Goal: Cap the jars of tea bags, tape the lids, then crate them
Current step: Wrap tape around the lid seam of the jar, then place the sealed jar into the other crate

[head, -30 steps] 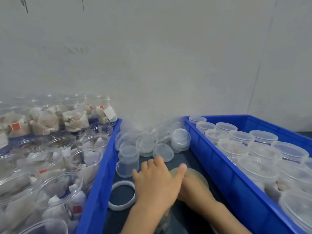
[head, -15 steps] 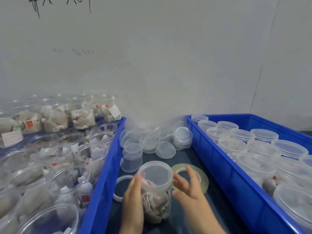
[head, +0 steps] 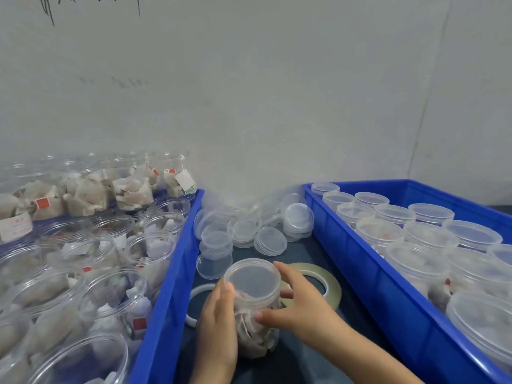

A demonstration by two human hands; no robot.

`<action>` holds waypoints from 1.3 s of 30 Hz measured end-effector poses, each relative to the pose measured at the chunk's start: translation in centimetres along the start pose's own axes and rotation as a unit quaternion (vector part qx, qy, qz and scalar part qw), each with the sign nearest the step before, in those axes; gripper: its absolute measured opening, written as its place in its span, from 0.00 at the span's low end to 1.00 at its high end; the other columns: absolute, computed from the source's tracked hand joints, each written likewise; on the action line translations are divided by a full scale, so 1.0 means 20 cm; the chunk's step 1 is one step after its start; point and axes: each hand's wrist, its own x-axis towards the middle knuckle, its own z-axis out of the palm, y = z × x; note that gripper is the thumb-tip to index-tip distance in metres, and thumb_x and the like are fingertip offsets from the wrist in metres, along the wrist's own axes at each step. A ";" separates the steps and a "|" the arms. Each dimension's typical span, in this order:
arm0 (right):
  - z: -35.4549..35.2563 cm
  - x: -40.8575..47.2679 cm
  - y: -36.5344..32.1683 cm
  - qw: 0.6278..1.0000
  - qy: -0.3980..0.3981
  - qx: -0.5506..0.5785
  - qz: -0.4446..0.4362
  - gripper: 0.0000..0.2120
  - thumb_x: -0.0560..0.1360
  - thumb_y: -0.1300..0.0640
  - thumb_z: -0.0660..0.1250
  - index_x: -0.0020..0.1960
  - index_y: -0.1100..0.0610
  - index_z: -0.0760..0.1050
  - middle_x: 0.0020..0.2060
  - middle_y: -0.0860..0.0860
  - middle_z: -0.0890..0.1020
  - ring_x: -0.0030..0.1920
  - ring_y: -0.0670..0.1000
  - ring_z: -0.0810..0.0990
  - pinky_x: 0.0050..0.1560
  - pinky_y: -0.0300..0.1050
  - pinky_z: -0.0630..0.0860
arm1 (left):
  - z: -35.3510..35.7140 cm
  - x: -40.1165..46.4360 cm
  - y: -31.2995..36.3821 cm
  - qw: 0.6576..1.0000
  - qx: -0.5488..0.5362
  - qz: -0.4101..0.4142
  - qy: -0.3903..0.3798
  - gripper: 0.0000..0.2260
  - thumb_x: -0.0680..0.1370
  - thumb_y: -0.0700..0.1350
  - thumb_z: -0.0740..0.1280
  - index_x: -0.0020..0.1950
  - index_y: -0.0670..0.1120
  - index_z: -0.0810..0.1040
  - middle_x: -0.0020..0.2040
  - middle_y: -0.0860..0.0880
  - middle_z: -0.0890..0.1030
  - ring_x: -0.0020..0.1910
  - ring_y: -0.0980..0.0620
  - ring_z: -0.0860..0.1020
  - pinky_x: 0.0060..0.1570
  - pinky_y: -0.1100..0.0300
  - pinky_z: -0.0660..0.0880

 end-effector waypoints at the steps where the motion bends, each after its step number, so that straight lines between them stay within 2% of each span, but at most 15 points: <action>1: -0.01 0.00 -0.01 1.000 0.005 -0.025 -0.008 0.43 0.62 0.56 0.78 0.71 0.44 0.60 0.52 0.31 0.72 0.53 0.36 0.75 0.58 0.41 0.75 | 0.01 -0.01 0.00 0.999 0.050 0.003 0.018 0.19 0.81 0.55 0.52 0.70 0.57 0.69 0.68 0.55 0.72 0.68 0.54 0.69 0.64 0.59 0.62; 3: -0.02 -0.01 -0.04 0.999 0.010 -0.050 -0.019 0.44 0.63 0.59 0.77 0.71 0.40 0.59 0.50 0.32 0.73 0.53 0.39 0.76 0.57 0.41 0.76 | 0.05 -0.03 0.01 0.994 0.089 0.003 0.069 0.23 0.80 0.56 0.50 0.74 0.54 0.63 0.71 0.49 0.68 0.68 0.49 0.66 0.60 0.55 0.61; 5: -0.04 -0.03 -0.06 0.996 0.030 -0.081 -0.032 0.42 0.63 0.59 0.76 0.70 0.37 0.62 0.46 0.33 0.73 0.52 0.40 0.76 0.58 0.41 0.75 | 0.10 -0.06 0.05 0.994 0.056 0.005 0.090 0.21 0.80 0.55 0.52 0.71 0.51 0.67 0.65 0.46 0.74 0.62 0.46 0.71 0.55 0.55 0.63; 7: -0.06 -0.06 -0.11 0.986 0.075 -0.134 -0.060 0.33 0.63 0.55 0.76 0.65 0.39 0.71 0.42 0.32 0.74 0.48 0.36 0.73 0.53 0.31 0.72 | 0.14 -0.11 0.10 0.996 0.026 0.018 0.087 0.19 0.79 0.56 0.53 0.67 0.50 0.67 0.52 0.52 0.77 0.51 0.48 0.74 0.49 0.54 0.65; 9: -0.11 -0.09 -0.15 0.983 0.107 -0.120 -0.085 0.29 0.62 0.52 0.76 0.62 0.40 0.74 0.47 0.35 0.79 0.48 0.36 0.74 0.52 0.32 0.74 | 0.19 -0.16 0.18 0.996 0.020 0.052 0.067 0.25 0.74 0.64 0.52 0.65 0.51 0.61 0.49 0.56 0.76 0.47 0.51 0.76 0.46 0.54 0.66; 12: -0.21 -0.14 -0.25 0.981 0.148 -0.062 -0.112 0.26 0.64 0.49 0.75 0.61 0.39 0.74 0.50 0.38 0.80 0.50 0.37 0.76 0.52 0.41 0.77 | 0.28 -0.21 0.35 0.990 0.033 0.130 0.037 0.34 0.66 0.70 0.52 0.66 0.53 0.57 0.61 0.52 0.74 0.54 0.50 0.77 0.50 0.52 0.70; 16: -0.42 -0.21 -0.37 0.964 0.218 -0.043 -0.147 0.25 0.67 0.53 0.75 0.61 0.41 0.74 0.49 0.37 0.80 0.49 0.38 0.78 0.52 0.40 0.77 | 0.40 -0.21 0.56 0.970 0.035 0.239 0.020 0.31 0.72 0.69 0.56 0.67 0.50 0.64 0.63 0.52 0.72 0.62 0.52 0.73 0.60 0.52 0.72; 19: -0.61 -0.27 -0.42 0.947 0.272 -0.064 -0.161 0.27 0.66 0.52 0.77 0.62 0.40 0.74 0.50 0.33 0.79 0.50 0.34 0.77 0.48 0.27 0.73 | 0.48 -0.23 0.68 0.950 0.089 0.298 -0.013 0.36 0.70 0.69 0.51 0.71 0.49 0.67 0.63 0.52 0.72 0.63 0.53 0.71 0.63 0.52 0.70; 22: -0.79 -0.33 -0.45 0.932 0.309 -0.082 -0.169 0.28 0.65 0.53 0.78 0.63 0.42 0.75 0.48 0.38 0.80 0.46 0.28 0.75 0.38 0.19 0.68 | 0.59 -0.25 0.78 0.941 0.098 0.311 -0.090 0.30 0.74 0.65 0.56 0.73 0.51 0.66 0.64 0.52 0.74 0.63 0.54 0.73 0.63 0.50 0.71; 26: -1.02 -0.31 -0.47 0.905 0.360 -0.134 -0.184 0.28 0.65 0.56 0.78 0.64 0.48 0.76 0.51 0.42 0.81 0.47 0.40 0.80 0.45 0.22 0.71 | 0.76 -0.21 0.89 0.918 0.088 0.318 -0.222 0.31 0.78 0.54 0.64 0.77 0.58 0.52 0.70 0.53 0.70 0.67 0.55 0.70 0.64 0.58 0.67; 29: -1.21 -0.20 -0.47 0.890 0.388 -0.153 -0.182 0.28 0.64 0.58 0.78 0.63 0.51 0.77 0.56 0.48 0.81 0.54 0.48 0.81 0.59 0.43 0.75 | 0.91 -0.09 1.00 0.873 0.188 0.340 -0.294 0.34 0.77 0.51 0.66 0.77 0.58 0.51 0.72 0.49 0.69 0.70 0.51 0.68 0.60 0.61 0.64; 32: -1.36 -0.04 -0.44 0.891 0.389 -0.163 -0.170 0.28 0.63 0.60 0.79 0.63 0.54 0.77 0.58 0.52 0.80 0.56 0.52 0.80 0.59 0.52 0.76 | 1.05 0.07 1.07 0.842 0.281 0.332 -0.319 0.37 0.76 0.53 0.66 0.77 0.59 0.46 0.71 0.47 0.69 0.69 0.49 0.68 0.54 0.64 0.62; 35: -1.47 0.12 -0.40 0.884 0.395 -0.194 -0.157 0.29 0.64 0.59 0.78 0.64 0.54 0.76 0.58 0.54 0.80 0.56 0.54 0.80 0.59 0.52 0.75 | 1.18 0.19 1.04 0.829 0.311 0.335 -0.321 0.42 0.75 0.53 0.67 0.77 0.56 0.40 0.69 0.45 0.72 0.66 0.48 0.72 0.51 0.62 0.67; 37: -1.54 0.24 -0.35 0.873 0.412 -0.217 -0.144 0.29 0.65 0.57 0.78 0.64 0.54 0.75 0.59 0.54 0.79 0.57 0.54 0.79 0.62 0.48 0.73 | 1.28 0.28 0.99 0.810 0.339 0.357 -0.320 0.44 0.74 0.51 0.68 0.77 0.56 0.38 0.66 0.46 0.74 0.54 0.50 0.77 0.40 0.69 0.67; 39: -1.59 0.36 -0.28 0.862 0.425 -0.241 -0.133 0.28 0.67 0.55 0.76 0.65 0.53 0.74 0.61 0.53 0.78 0.60 0.52 0.77 0.61 0.40 0.70 | 1.36 0.38 0.94 0.779 0.379 0.385 -0.319 0.43 0.75 0.50 0.67 0.77 0.58 0.37 0.69 0.49 0.71 0.42 0.54 0.73 0.32 0.71 0.61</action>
